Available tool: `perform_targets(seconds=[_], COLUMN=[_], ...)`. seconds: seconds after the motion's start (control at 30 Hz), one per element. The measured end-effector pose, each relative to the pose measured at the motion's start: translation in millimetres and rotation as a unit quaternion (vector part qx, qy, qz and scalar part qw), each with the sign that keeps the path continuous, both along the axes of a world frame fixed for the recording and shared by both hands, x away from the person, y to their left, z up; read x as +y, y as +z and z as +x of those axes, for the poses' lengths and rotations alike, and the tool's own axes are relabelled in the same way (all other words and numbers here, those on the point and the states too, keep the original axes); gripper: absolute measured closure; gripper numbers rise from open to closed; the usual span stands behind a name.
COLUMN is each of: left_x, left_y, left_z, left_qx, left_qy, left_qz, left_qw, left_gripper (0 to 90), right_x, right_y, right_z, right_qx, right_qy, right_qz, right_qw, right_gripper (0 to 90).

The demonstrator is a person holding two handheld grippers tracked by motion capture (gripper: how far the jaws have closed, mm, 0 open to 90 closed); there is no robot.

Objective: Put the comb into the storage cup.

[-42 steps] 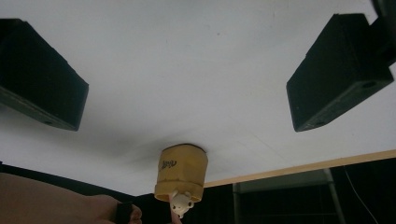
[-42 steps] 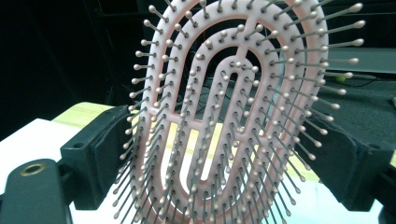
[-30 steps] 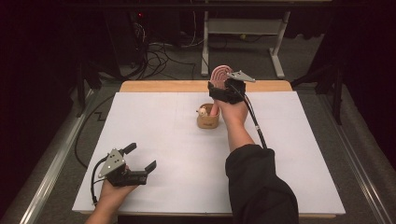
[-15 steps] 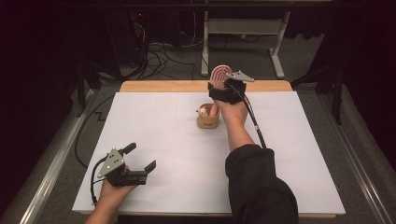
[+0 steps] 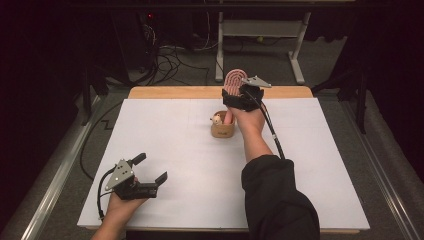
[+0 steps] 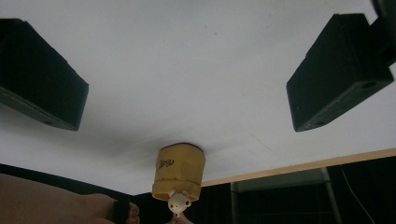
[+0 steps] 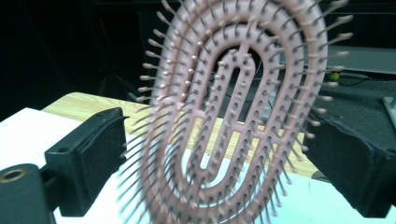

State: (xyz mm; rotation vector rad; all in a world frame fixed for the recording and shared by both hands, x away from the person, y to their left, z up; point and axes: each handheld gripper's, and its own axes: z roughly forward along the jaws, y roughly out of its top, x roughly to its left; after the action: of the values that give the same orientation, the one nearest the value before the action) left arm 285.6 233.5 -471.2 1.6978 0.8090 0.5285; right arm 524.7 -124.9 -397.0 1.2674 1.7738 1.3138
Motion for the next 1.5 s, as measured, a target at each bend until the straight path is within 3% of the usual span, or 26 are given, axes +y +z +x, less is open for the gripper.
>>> perform_targets(seconds=[1.0,1.5], left_x=[-0.4,-1.3], left_y=[-0.4,-1.5], left_z=[1.0,2.9], left_qx=[0.004,0.01], left_qy=[0.002,0.006], left_qz=[-0.001,0.007], left_qw=[1.0,0.9999], left_gripper=[0.0,0.0], right_x=[-1.4,-1.1], right_y=[1.1,16.3], right_z=[-0.7,-16.3], right_qx=[0.013,-0.004], right_qy=[0.008,0.019], right_qz=[-0.009,-0.015], right_qw=[0.9998,0.9997], right_gripper=[0.5,0.5])
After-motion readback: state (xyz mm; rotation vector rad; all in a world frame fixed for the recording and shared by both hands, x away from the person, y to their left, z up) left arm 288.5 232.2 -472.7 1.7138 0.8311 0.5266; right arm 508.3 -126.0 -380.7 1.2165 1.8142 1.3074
